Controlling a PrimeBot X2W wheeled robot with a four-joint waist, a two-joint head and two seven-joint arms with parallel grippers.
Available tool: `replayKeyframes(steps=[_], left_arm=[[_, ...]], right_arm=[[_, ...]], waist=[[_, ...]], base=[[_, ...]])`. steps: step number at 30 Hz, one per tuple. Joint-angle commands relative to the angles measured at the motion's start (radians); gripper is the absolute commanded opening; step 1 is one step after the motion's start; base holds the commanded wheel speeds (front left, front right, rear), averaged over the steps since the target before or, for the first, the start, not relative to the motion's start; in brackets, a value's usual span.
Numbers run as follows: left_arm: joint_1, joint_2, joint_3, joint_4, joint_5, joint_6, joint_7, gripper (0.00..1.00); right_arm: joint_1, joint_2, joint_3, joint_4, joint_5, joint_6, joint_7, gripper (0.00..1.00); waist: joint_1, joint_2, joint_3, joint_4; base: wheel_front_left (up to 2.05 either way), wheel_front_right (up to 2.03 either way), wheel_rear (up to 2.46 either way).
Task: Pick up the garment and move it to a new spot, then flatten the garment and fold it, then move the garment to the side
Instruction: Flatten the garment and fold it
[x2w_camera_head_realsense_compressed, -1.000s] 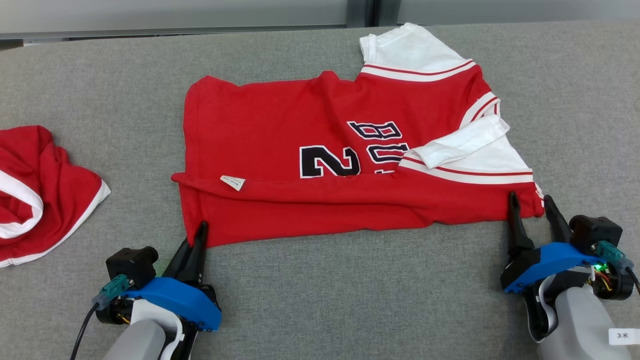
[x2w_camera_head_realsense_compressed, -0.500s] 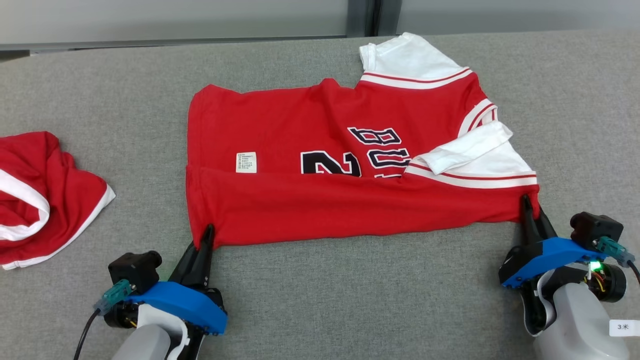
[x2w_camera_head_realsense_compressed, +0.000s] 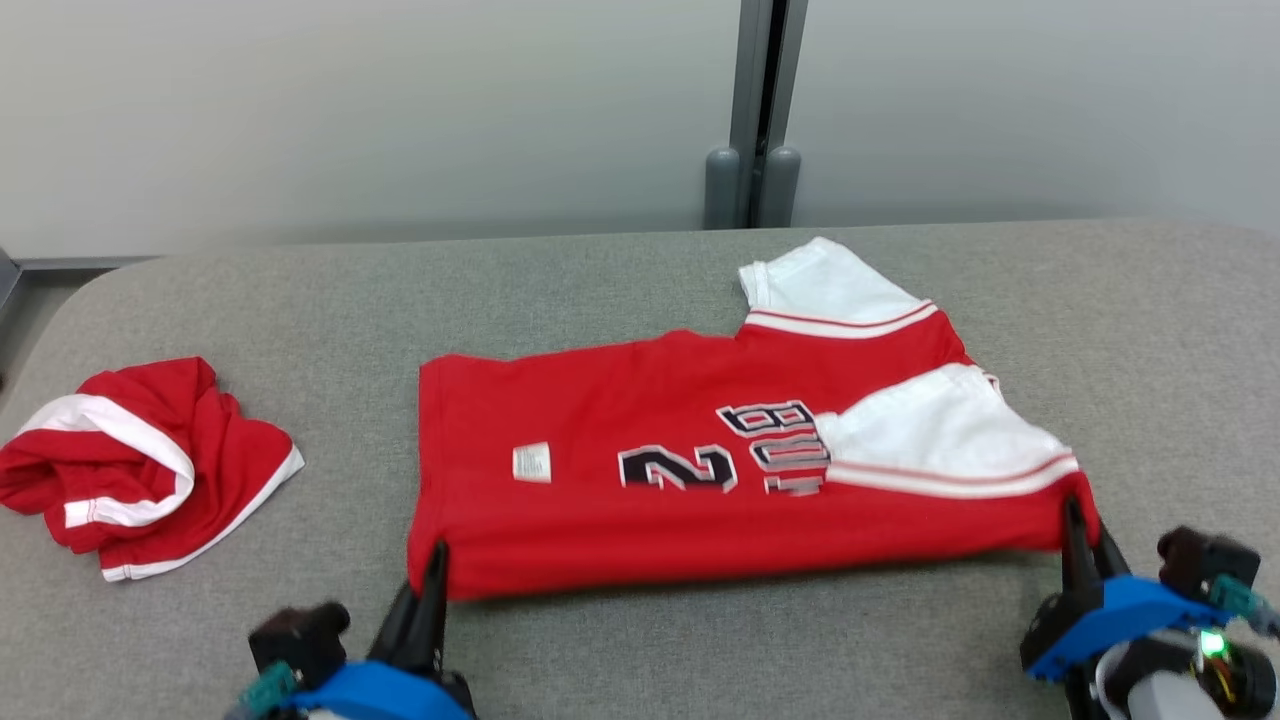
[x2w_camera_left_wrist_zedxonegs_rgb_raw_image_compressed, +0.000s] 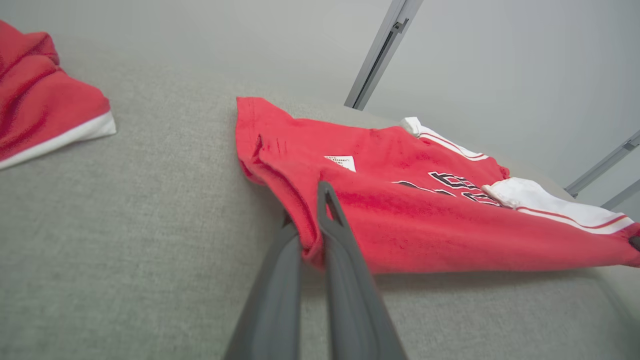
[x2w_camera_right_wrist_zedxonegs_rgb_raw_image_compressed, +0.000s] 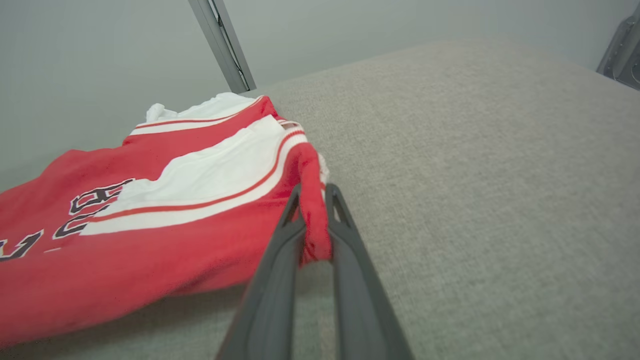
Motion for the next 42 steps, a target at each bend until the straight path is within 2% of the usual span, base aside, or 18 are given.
replayKeyframes(steps=[1, 5, 6, 7, 13, 15, 20, 23, 27, 35, 42], left_arm=[[0.037, -0.01, 0.0, 0.014, 0.006, -0.001, 0.0, 0.0], [0.12, -0.032, 0.009, 0.06, 0.017, -0.001, 0.0, 0.0], [0.131, -0.033, 0.013, 0.071, 0.021, -0.001, 0.0, 0.29], [0.135, -0.031, 0.017, 0.083, 0.024, -0.001, 0.0, 1.0], [0.082, -0.016, 0.062, 0.054, 0.062, 0.0, 0.0, 1.0], [0.026, 0.0, 0.093, 0.038, 0.065, 0.0, 0.0, 1.0], [-0.103, 0.031, 0.088, 0.056, 0.053, 0.0, 0.0, 1.0], [-0.246, 0.068, 0.029, 0.129, -0.009, 0.0, 0.004, 1.0], [-0.353, 0.102, -0.045, 0.183, -0.09, 0.0, 0.009, 1.0], [-0.476, 0.136, -0.156, 0.271, -0.204, 0.0, 0.017, 1.0], [-0.526, 0.149, -0.271, 0.279, -0.32, 0.0, 0.016, 1.0]], right_arm=[[0.044, -0.005, -0.004, 0.007, -0.004, 0.0, 0.0, 0.0], [0.136, -0.005, -0.003, 0.017, 0.007, 0.0, 0.0, 0.0], [0.148, -0.005, -0.003, 0.011, 0.01, 0.0, 0.0, 0.3], [0.156, -0.005, -0.003, 0.007, 0.013, 0.0, 0.0, 1.0], [0.134, -0.004, -0.003, -0.047, -0.009, 0.0, 0.0, 1.0], [0.097, -0.004, 0.011, -0.082, -0.031, 0.0, 0.0, 1.0], [0.034, -0.004, 0.047, -0.101, -0.055, 0.0, 0.0, 1.0], [-0.044, -0.004, 0.101, -0.097, -0.073, 0.0, 0.0, 1.0], [-0.115, -0.004, 0.145, -0.086, -0.085, 0.0, 0.0, 1.0], [-0.229, -0.004, 0.2, -0.093, -0.105, 0.0, 0.015, 1.0], [-0.339, -0.004, 0.213, -0.127, -0.152, 0.0, 0.072, 1.0]], waist=[[0.0002, 0.0, -0.032, -0.023], [0.0002, 0.0, -0.038, -0.025], [0.0002, 0.0, -0.033, -0.025], [0.0002, 0.0, -0.027, -0.025], [0.0002, 0.0, 0.015, -0.019], [0.0002, 0.0, 0.048, -0.016], [0.0002, 0.0, 0.099, -0.017], [0.0002, 0.0, 0.158, -0.026], [0.0002, 0.0, 0.218, -0.033], [0.0002, 0.0, 0.301, -0.053], [0.0002, 0.0, 0.352, -0.053]], base=[[0.0, 0.0, 0.0], [0.0, 0.0, 0.0], [0.0, 0.0, 0.0], [0.0, 0.0, 0.0], [0.0, 0.0, 0.0], [0.0, 0.0, 0.0], [0.0, 0.0, 0.0], [0.0, 0.0, 0.0], [0.0, 0.0, 0.0], [0.0, 0.0, 0.0], [0.0, 0.0, 0.0]])
